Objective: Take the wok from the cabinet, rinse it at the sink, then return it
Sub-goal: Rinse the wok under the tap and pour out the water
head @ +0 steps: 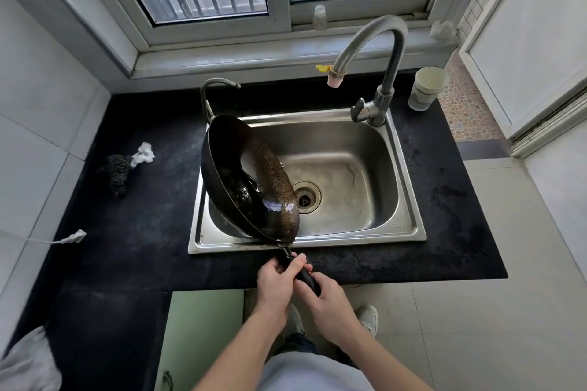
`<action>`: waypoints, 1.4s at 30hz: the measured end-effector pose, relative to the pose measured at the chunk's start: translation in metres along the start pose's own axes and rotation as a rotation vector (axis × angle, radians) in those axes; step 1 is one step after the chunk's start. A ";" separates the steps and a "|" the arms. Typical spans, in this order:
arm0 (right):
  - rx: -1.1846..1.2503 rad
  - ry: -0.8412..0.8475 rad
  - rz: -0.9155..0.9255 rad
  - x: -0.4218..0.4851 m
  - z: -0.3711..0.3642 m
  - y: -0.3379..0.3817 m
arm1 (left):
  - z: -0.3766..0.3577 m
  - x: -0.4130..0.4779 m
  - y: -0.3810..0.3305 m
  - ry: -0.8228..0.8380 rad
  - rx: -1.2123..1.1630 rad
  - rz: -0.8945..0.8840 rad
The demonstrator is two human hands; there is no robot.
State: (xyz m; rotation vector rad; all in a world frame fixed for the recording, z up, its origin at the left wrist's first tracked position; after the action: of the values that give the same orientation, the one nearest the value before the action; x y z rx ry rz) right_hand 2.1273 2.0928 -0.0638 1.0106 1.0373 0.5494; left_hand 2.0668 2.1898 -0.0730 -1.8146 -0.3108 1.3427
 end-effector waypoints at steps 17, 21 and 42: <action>0.313 0.144 -0.078 -0.005 0.016 0.001 | -0.011 -0.010 -0.010 -0.057 0.103 -0.065; 0.354 0.156 -0.093 -0.005 0.018 -0.001 | -0.014 -0.010 -0.013 -0.057 0.138 -0.076; 0.392 0.237 -0.125 -0.001 0.037 -0.007 | -0.032 -0.018 -0.018 -0.152 0.209 -0.076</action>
State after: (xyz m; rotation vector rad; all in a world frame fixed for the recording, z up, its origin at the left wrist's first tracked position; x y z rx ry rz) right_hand 2.1590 2.0732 -0.0638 1.2321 1.4468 0.3756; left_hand 2.0930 2.1743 -0.0456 -1.5176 -0.3051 1.4077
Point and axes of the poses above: each hand's wrist, its own x-axis towards the middle knuckle, its own z-axis out of the back of the hand, y = z × x, the point moved 1 cm from there along x, towards the middle knuckle, and after that the axes turned 4 degrees about y, right-handed, at the moved point
